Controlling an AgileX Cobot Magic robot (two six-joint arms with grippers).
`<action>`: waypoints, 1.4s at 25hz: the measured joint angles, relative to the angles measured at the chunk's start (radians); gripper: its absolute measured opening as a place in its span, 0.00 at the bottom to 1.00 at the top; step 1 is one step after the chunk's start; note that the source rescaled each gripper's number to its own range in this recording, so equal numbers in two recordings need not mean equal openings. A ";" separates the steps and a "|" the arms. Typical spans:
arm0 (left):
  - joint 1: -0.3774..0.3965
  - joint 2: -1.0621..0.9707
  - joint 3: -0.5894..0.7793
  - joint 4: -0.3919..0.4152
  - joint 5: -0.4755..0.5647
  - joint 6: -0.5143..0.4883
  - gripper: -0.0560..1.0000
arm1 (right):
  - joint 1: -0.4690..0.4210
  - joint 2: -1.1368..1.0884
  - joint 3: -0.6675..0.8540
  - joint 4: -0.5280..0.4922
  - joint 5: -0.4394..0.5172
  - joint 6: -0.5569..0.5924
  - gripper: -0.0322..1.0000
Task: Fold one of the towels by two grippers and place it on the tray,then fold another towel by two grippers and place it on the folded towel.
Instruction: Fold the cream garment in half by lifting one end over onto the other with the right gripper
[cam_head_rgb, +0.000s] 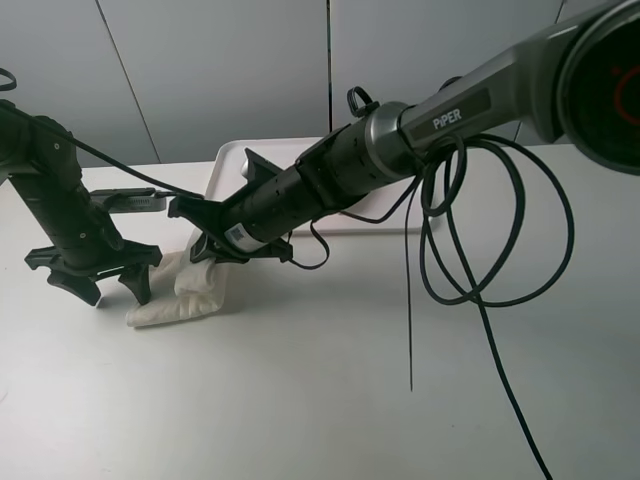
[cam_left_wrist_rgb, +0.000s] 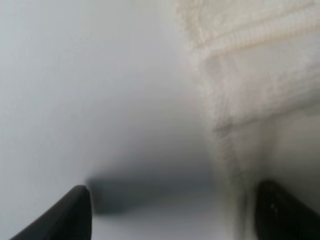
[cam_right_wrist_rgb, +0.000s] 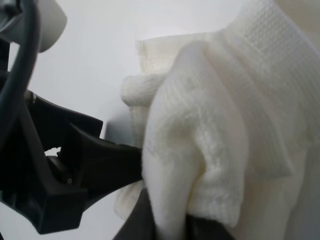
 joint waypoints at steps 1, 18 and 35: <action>0.000 0.000 0.000 0.000 0.000 0.002 0.90 | 0.000 0.000 0.000 0.005 0.000 -0.001 0.09; 0.002 0.022 -0.016 -0.020 0.016 0.011 0.90 | 0.042 0.021 0.000 0.126 -0.019 -0.029 0.09; 0.005 0.024 -0.016 -0.067 0.018 0.104 0.90 | 0.052 0.070 0.000 0.243 0.002 -0.080 0.09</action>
